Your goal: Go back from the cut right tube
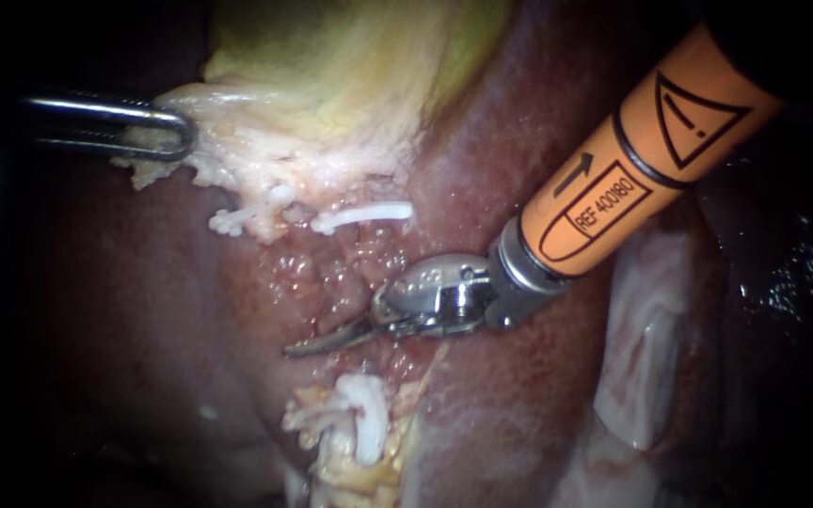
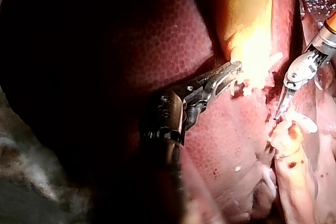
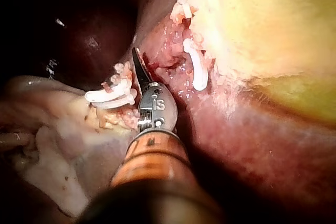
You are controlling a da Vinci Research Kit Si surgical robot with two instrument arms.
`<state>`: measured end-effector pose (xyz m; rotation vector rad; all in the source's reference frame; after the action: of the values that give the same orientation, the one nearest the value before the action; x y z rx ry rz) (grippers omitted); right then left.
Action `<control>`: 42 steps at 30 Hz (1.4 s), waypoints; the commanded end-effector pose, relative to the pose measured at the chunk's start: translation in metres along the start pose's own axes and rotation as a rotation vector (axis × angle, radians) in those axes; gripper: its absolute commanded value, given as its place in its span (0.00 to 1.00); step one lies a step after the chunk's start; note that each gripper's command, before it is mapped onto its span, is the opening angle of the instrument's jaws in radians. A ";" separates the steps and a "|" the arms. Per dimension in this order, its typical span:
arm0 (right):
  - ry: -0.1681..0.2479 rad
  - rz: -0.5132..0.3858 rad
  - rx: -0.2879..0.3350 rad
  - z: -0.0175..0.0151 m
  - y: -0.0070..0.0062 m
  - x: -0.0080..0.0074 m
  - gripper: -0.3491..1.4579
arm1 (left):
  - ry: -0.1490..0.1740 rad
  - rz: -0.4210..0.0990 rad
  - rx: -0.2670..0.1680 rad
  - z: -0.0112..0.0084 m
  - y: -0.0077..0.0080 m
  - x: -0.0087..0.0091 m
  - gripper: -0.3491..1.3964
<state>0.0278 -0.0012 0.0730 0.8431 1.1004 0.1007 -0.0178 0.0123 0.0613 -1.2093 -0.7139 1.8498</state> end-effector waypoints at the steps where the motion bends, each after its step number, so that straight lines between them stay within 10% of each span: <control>1: 0.000 0.010 0.001 -0.0001 -0.0001 0.0000 0.00 | 0.000 0.000 0.000 0.0000 -0.0001 0.0000 0.00; 2: 0.000 0.016 -0.002 -0.0001 -0.0001 0.0000 0.00 | 0.000 0.000 0.000 0.0000 -0.0001 0.0000 0.00; 5: 0.052 0.020 -0.041 -0.0001 -0.0001 0.0001 0.55 | 0.000 0.000 0.000 0.0000 -0.0001 0.0000 0.00; 8: 0.142 0.059 -0.057 -0.0002 -0.0001 0.0003 0.81 | 0.000 0.000 0.000 0.0000 -0.0001 0.0000 0.00; 16: 0.203 0.082 -0.161 -0.0003 -0.0003 0.0001 0.97 | 0.000 0.000 0.000 0.0000 -0.0002 0.0000 0.00; 24: 0.218 0.038 -0.419 -0.0030 -0.0036 -0.0007 0.98 | 0.001 0.000 0.002 0.0000 -0.0004 -0.0001 0.00; 28: 0.162 -0.026 -0.508 -0.0057 -0.0052 -0.0006 0.98 | 0.001 0.000 0.002 -0.0001 -0.0006 -0.0001 0.00; 35: -0.052 -0.113 -0.568 -0.0115 -0.0071 -0.0008 0.99 | 0.000 0.001 0.002 -0.0001 -0.0006 -0.0001 0.00; 42: -0.122 -0.136 -0.626 -0.0152 -0.0082 -0.0012 0.99 | 0.001 0.001 0.002 0.0000 -0.0006 -0.0002 0.00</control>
<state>0.0118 0.0010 0.0657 0.2022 0.9240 0.2618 -0.0176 0.0125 0.0619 -1.2092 -0.7111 1.8501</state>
